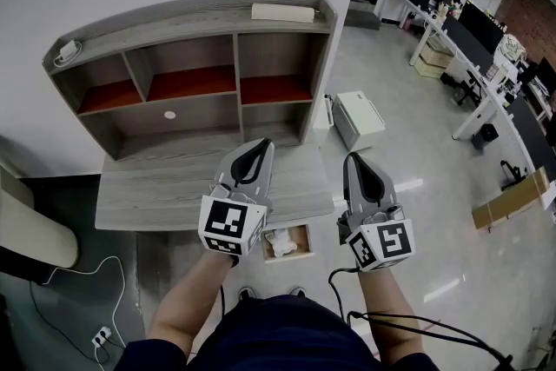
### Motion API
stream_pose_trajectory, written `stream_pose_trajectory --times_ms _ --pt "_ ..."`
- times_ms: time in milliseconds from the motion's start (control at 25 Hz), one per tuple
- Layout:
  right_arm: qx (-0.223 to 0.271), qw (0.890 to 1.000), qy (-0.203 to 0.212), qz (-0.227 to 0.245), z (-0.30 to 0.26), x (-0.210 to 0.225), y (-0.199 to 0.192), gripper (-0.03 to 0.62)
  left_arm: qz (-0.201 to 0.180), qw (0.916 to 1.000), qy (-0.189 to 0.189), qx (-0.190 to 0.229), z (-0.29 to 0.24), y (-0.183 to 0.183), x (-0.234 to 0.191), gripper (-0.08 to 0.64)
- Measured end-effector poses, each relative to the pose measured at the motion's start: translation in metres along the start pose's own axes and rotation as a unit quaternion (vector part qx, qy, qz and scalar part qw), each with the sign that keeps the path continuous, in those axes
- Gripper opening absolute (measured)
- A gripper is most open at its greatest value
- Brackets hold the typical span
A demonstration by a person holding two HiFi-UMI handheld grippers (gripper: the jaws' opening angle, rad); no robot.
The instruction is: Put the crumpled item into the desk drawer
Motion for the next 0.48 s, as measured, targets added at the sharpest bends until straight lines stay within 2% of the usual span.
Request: stream_pose_trajectory --times_ms 480 --pt "-0.001 1.000 -0.007 -0.001 -0.0019 -0.0038 -0.0039 0.006 0.002 1.0000 -0.005 -0.003 0.0006 -0.0047 -0.0056 0.003"
Point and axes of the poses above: the fingertips, and each gripper's own axes: z backward along the fingers, x to its right, y out of its top, the point moved 5 cm from there along z, backward along the fingers, and after that the axes turned 1 degree about -y, right-handed, at the moved point
